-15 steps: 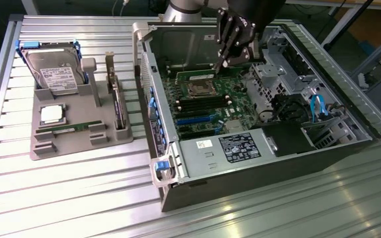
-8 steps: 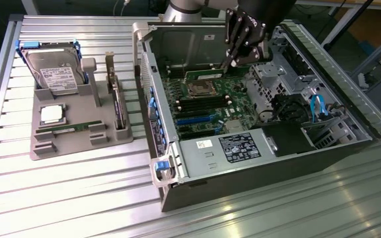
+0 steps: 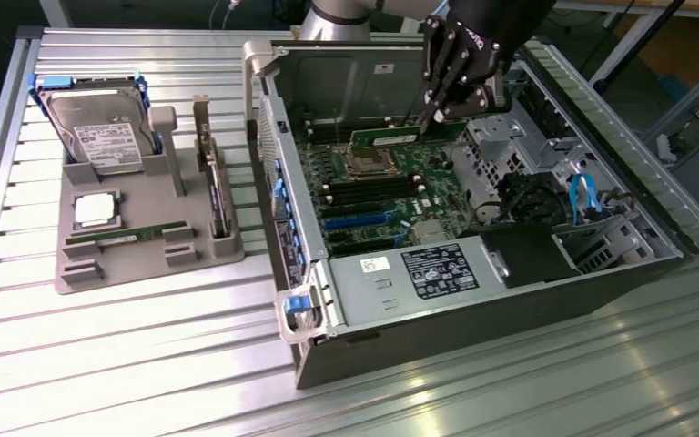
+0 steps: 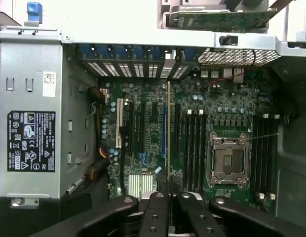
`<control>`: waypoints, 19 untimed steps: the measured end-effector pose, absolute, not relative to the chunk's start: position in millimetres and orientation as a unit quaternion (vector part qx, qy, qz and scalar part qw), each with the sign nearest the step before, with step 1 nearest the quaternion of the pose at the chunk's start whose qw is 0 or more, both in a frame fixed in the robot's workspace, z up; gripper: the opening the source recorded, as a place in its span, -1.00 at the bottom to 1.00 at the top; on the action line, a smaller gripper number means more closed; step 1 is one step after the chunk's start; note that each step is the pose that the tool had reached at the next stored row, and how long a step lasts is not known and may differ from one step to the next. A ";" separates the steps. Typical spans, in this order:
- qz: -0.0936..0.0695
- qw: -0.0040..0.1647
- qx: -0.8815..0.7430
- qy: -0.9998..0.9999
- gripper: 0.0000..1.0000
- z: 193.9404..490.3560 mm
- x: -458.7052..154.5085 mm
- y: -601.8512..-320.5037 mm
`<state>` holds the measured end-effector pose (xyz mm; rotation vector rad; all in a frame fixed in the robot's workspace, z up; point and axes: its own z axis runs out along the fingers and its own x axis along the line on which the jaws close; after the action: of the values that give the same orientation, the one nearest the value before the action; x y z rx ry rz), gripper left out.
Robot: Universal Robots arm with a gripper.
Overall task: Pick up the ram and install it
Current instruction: 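Pick up the ram and move it above insertion slot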
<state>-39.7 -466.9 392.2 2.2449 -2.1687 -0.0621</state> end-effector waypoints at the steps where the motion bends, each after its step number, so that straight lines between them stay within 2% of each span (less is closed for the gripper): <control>1: -0.020 0.010 0.719 -0.695 -0.76 392.2 -39.7 -466.9; 12: -0.021 0.011 0.719 -0.695 -0.76 392.2 -22.8 -466.1; 19: -0.021 0.011 0.719 -0.695 -0.76 392.0 -22.9 -450.4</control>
<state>-22.9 -450.4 392.0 2.2436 -2.1673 -0.0650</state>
